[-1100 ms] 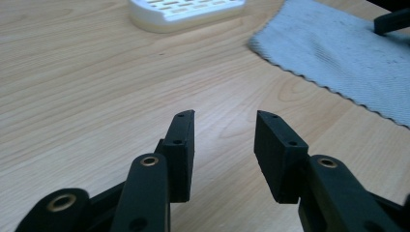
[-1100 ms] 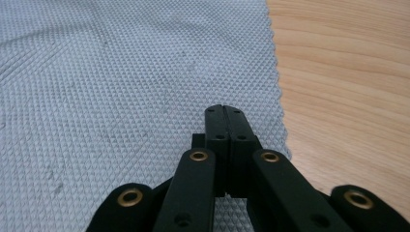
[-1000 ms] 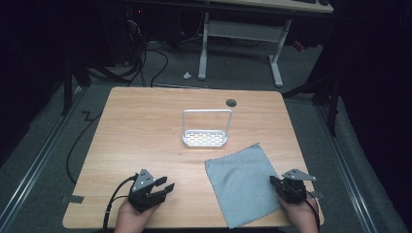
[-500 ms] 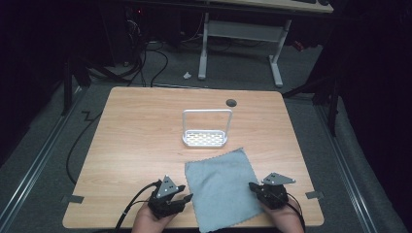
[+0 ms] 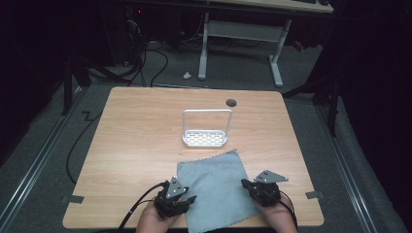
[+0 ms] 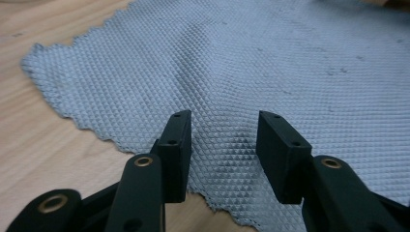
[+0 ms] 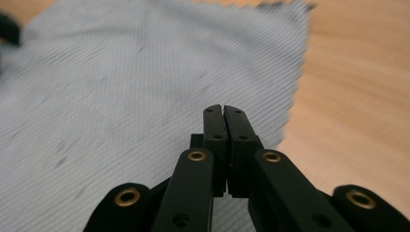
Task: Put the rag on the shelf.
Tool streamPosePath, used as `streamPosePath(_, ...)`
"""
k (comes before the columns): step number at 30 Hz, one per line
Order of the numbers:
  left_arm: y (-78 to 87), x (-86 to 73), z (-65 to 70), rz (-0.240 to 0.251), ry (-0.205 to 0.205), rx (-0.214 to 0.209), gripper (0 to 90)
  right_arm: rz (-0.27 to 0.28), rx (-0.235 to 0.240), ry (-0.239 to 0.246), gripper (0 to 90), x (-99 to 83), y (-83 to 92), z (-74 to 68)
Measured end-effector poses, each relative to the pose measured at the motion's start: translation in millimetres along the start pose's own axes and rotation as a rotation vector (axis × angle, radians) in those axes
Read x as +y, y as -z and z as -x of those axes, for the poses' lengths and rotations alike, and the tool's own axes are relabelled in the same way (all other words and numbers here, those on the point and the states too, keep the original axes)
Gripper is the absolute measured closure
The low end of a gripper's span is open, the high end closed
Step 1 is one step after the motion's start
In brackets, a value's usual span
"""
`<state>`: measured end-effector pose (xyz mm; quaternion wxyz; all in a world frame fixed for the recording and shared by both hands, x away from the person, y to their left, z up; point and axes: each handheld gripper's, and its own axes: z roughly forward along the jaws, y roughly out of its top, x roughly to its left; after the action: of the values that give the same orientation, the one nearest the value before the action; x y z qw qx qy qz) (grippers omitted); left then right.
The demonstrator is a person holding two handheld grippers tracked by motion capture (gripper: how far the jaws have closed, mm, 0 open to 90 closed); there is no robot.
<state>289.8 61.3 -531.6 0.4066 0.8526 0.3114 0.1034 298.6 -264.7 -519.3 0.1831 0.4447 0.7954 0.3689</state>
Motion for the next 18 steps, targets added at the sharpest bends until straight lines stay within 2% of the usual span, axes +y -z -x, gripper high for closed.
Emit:
streamPosePath(1,1.8,-0.9,-2.7,-0.009,-0.023,0.039,57.0,0.0,-0.011,-0.004,89.8,4.2,-3.9,1.8)
streamPosePath(3,3.0,-1.3,-5.2,-0.014,-0.025,0.055,57.5,-0.003,-0.025,0.001,89.8,7.8,-7.7,2.1)
streamPosePath(5,5.6,-2.4,-12.5,-0.014,-0.003,0.064,57.5,-0.032,-0.024,0.025,89.9,11.9,-20.7,-1.0)
streamPosePath(6,8.2,-4.2,-18.9,-0.013,0.009,0.083,57.5,-0.053,-0.019,0.038,90.0,11.5,-23.7,-4.4)
streamPosePath(7,9.8,-5.3,-21.8,-0.014,0.013,0.088,57.5,-0.046,-0.019,0.064,89.9,10.8,-24.1,-8.3)
streamPosePath(12,17.0,-9.8,-29.6,-0.019,0.027,0.076,56.5,-0.052,0.028,0.108,89.8,4.0,-16.8,-24.6)
streamPosePath(18,28.5,-16.3,-24.3,-0.056,-0.004,0.07,55.6,-0.049,0.083,0.114,89.7,-3.9,-9.0,-31.6)
